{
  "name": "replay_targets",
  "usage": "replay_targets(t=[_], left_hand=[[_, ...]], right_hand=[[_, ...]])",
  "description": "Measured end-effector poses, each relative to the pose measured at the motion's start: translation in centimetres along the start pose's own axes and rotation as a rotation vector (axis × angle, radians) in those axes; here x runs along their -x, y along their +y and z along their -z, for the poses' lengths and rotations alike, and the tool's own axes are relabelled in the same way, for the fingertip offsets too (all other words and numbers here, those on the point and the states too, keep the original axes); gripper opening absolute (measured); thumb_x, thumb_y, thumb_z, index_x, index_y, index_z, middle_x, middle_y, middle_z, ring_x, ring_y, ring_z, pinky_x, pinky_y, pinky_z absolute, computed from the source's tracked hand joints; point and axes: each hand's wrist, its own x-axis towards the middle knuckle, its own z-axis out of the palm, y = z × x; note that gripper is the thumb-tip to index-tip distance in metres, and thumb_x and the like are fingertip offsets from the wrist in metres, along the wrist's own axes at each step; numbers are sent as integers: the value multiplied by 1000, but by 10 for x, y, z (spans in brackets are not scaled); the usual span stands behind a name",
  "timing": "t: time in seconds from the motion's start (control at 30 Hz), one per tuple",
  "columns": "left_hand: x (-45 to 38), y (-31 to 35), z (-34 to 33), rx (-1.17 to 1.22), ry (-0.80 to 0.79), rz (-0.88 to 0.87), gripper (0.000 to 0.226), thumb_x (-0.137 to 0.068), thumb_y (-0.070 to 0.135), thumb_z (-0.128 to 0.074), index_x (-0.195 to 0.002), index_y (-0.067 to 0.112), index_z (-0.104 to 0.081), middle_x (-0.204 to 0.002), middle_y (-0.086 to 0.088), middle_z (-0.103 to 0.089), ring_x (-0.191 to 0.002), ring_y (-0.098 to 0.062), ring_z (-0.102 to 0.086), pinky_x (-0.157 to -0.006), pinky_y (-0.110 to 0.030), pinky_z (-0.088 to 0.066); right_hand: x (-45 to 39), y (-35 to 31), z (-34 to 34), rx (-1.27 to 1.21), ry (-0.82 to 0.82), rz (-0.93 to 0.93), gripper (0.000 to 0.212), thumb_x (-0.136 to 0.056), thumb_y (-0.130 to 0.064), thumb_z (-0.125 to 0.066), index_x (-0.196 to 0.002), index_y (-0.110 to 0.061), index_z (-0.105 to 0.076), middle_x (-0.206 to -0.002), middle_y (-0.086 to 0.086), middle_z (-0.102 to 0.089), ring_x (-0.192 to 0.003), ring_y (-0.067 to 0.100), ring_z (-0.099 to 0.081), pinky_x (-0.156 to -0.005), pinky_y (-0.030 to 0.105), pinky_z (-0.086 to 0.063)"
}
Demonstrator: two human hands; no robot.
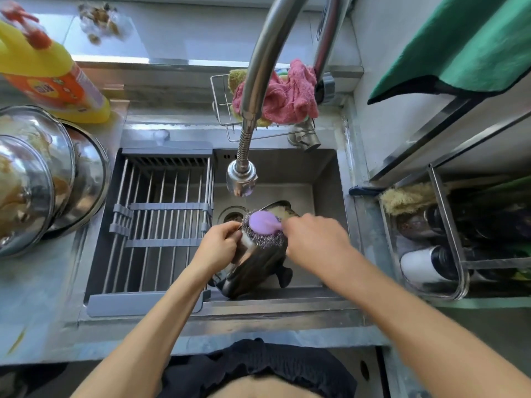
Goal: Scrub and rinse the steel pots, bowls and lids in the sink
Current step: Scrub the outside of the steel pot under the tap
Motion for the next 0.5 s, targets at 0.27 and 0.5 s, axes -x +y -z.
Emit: replay_targets(t=[0.27,0.5], left_hand=[[4,-17,15,22,-54,21,30,-103,5,-49,-97,24,-71,-86,0,-75,-77,-5,-70,-71,-18,-49],[4,-28,19,48,-33,108,26,-103,6,-47,-98,18,-69,-92,-6,-73,-84,-14,-69,-76,-27,-50]], right_hand=[[-1,2,2,-104,-38,10,19,-88,-14,-45,-101,-19,-59,-102,9,-63,-83,33,-58,-69,33,-36],[-6,-4,-15,-180,74,-41,26,-92,-15,-45,-114,-19,-57,-101,12,-64,-88,37,-60,-67,34,-34]])
